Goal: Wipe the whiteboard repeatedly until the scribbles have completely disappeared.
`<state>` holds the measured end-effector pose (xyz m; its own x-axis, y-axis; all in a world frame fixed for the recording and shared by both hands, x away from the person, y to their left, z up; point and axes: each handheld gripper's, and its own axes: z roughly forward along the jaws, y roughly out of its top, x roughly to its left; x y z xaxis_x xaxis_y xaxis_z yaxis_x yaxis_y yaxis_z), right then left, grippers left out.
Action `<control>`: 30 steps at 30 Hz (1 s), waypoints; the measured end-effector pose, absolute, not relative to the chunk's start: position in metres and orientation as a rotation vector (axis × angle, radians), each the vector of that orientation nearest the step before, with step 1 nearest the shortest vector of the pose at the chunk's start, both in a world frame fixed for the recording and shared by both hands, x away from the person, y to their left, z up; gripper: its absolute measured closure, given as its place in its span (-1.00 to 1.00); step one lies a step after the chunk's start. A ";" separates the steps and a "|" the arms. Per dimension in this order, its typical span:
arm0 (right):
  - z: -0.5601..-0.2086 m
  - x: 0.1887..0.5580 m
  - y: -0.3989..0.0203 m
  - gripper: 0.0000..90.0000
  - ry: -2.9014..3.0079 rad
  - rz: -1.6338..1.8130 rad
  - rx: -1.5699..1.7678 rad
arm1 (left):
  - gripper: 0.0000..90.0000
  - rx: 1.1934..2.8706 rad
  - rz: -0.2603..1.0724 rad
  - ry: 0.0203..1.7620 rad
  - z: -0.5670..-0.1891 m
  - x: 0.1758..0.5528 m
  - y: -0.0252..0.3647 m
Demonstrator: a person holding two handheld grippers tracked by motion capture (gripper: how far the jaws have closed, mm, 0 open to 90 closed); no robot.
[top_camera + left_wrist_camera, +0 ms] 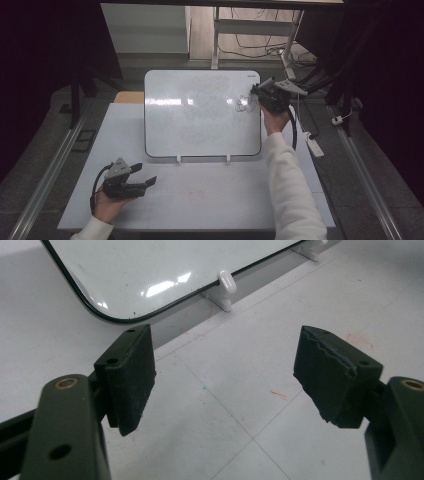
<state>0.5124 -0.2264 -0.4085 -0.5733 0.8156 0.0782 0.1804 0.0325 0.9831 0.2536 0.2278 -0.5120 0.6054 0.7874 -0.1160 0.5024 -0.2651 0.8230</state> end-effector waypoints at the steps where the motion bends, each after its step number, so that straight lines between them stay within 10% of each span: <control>1: -0.411 0.510 -0.221 0.72 1.836 1.587 0.973 | -0.43 1.933 0.398 1.028 -0.512 0.254 0.228; 30: -0.412 0.509 -0.229 0.72 1.775 1.586 1.021 | -0.43 1.924 0.388 1.022 -0.512 0.254 0.228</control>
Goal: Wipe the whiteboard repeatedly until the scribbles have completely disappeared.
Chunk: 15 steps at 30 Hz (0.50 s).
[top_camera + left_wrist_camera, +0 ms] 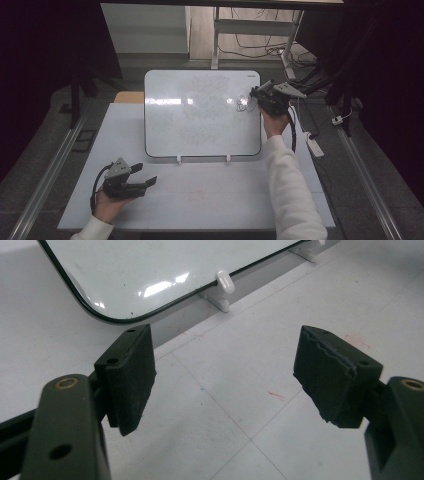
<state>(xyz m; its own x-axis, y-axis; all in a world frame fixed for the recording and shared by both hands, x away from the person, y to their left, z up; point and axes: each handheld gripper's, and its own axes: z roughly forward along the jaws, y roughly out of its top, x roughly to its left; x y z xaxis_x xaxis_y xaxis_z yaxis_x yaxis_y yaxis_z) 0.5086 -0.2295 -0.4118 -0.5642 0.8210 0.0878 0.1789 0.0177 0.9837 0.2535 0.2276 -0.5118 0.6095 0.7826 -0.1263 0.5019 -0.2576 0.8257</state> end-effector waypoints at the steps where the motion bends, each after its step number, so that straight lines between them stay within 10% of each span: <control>1: -0.412 0.509 -0.228 0.72 1.773 1.593 1.027 | -0.43 1.924 0.386 1.023 -0.512 0.254 0.228; 15: -0.420 0.501 -0.191 0.72 1.971 1.570 0.852 | -0.42 1.920 0.380 1.029 -0.513 0.255 0.229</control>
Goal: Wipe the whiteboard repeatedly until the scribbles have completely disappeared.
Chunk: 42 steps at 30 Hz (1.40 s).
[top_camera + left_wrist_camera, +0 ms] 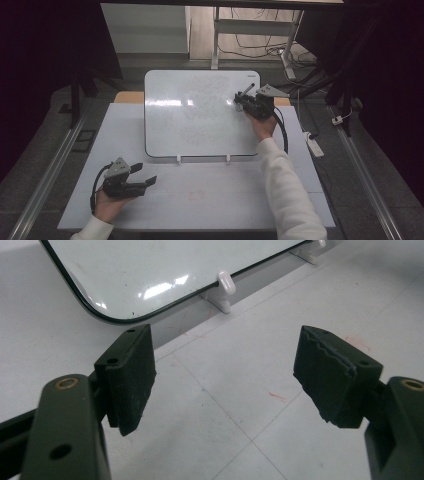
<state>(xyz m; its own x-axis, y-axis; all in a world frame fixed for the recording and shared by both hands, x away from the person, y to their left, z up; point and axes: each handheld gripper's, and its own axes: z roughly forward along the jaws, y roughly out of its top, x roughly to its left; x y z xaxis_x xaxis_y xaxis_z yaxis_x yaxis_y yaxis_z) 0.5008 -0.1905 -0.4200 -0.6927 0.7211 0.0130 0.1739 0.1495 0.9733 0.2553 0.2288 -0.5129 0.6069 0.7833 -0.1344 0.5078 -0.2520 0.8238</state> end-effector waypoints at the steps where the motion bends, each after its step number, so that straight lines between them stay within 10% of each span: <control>1: -0.418 0.502 -0.194 0.72 1.956 1.575 0.872 | -0.42 1.922 0.381 1.028 -0.513 0.255 0.229; 42: -0.431 0.488 -0.196 0.72 2.048 1.566 0.823 | -0.42 1.915 0.383 1.026 -0.513 0.255 0.229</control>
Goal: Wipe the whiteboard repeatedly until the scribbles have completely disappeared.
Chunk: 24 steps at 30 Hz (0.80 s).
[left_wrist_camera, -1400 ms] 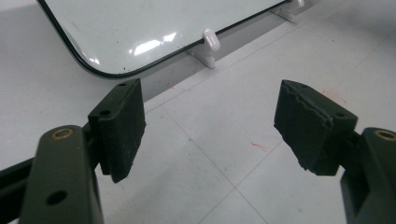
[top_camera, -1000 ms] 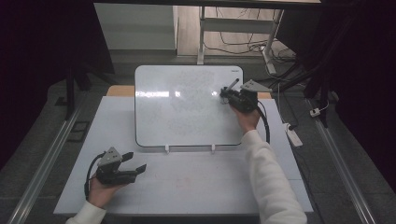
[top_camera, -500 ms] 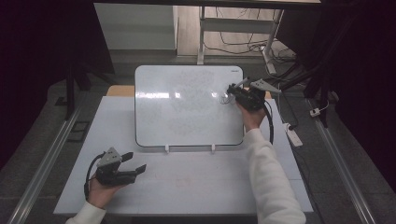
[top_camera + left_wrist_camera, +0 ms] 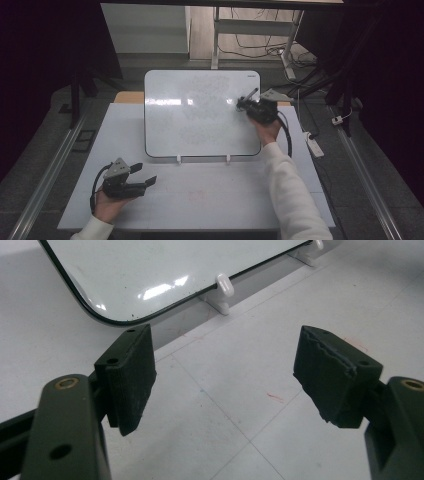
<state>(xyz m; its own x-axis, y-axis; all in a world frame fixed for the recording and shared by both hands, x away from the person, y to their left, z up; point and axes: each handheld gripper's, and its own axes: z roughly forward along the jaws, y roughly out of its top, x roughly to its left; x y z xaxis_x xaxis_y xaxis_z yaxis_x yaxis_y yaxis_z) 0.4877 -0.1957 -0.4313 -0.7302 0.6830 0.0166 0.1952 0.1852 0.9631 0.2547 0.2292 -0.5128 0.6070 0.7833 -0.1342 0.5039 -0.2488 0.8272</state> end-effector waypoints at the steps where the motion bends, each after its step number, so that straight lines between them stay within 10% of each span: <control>1: -0.435 0.483 -0.189 0.72 2.087 1.542 0.767 | -0.42 1.917 0.381 1.028 -0.513 0.255 0.229; 24: -0.439 0.477 -0.194 0.72 2.099 1.530 0.774 | -0.42 1.908 0.370 1.024 -0.513 0.255 0.230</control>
